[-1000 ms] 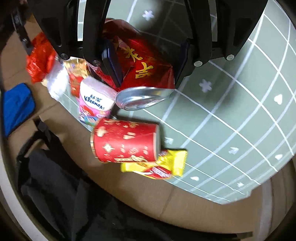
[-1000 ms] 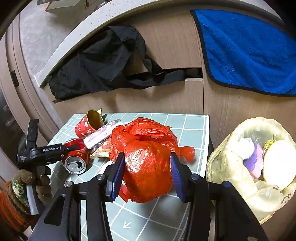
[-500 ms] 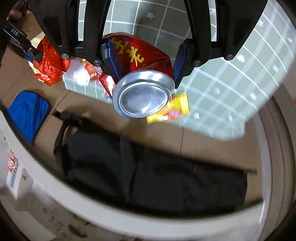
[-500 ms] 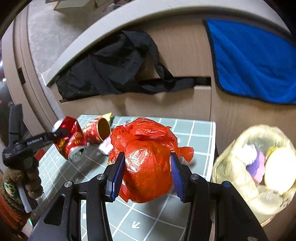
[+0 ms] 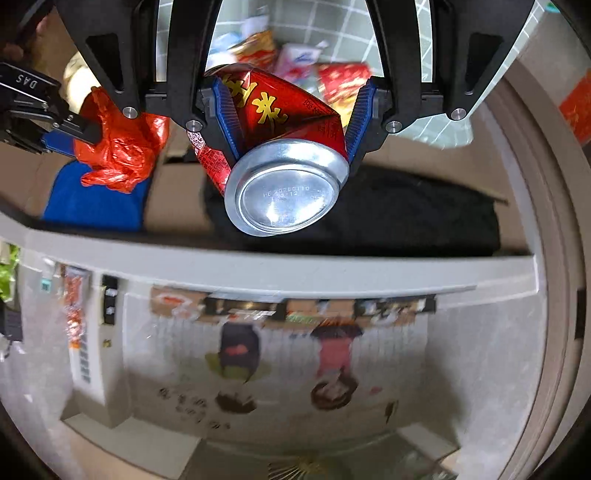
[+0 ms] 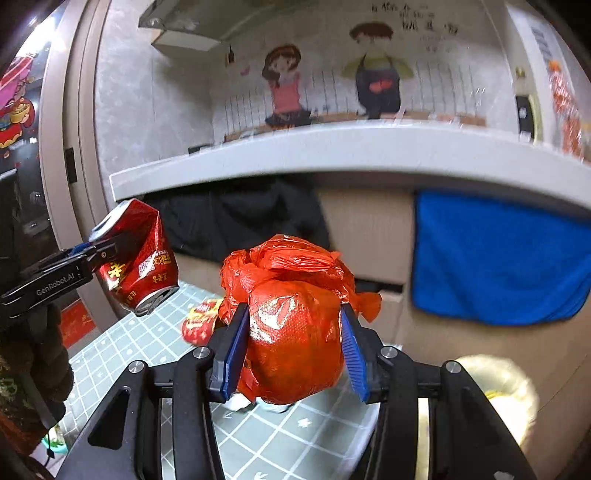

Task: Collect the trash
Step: 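Carry the red can and red bag over the yellow bag and open both grippers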

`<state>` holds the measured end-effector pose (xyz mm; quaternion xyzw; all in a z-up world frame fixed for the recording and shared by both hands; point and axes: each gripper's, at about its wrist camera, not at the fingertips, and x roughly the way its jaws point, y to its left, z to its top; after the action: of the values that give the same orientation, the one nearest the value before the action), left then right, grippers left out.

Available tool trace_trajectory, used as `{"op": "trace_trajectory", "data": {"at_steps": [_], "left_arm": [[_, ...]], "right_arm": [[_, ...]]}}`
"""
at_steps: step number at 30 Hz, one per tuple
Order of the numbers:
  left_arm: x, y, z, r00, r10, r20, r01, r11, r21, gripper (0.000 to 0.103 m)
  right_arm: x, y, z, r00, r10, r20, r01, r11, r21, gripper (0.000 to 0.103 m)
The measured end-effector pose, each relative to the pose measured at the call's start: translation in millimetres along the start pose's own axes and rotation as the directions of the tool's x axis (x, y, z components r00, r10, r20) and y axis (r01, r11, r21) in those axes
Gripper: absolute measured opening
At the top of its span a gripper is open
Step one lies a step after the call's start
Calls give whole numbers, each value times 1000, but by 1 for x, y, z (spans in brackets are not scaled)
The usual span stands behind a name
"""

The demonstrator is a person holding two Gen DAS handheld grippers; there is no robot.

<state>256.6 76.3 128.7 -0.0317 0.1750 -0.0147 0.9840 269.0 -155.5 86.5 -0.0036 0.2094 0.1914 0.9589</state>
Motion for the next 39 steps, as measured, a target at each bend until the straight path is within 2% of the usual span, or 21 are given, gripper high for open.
{"op": "trace_trajectory", "data": {"at_steps": [5, 11, 15, 24, 33, 39], "left_arm": [[-21, -46, 19, 995, -63, 76, 60, 997, 49, 53], [-26, -99, 23, 986, -141, 92, 132, 987, 94, 53], [-15, -129, 18, 979, -197, 61, 191, 977, 97, 53], [15, -206, 4, 947, -321, -15, 321, 942, 99, 53], [53, -252, -13, 923, -372, -100, 379, 922, 73, 53], [76, -266, -22, 913, -379, -148, 390, 919, 52, 53]], "right_arm": [[-43, -31, 13, 994, -74, 80, 75, 997, -11, 44], [-79, -63, 14, 978, -154, 138, 156, 988, -1, 44], [-98, -88, 11, 968, -195, 156, 193, 981, 27, 44], [-120, -137, 1, 947, -285, 151, 272, 957, 100, 44], [-128, -171, -2, 928, -343, 145, 327, 937, 119, 44], [-116, -192, -9, 932, -346, 107, 330, 933, 143, 44]]}}
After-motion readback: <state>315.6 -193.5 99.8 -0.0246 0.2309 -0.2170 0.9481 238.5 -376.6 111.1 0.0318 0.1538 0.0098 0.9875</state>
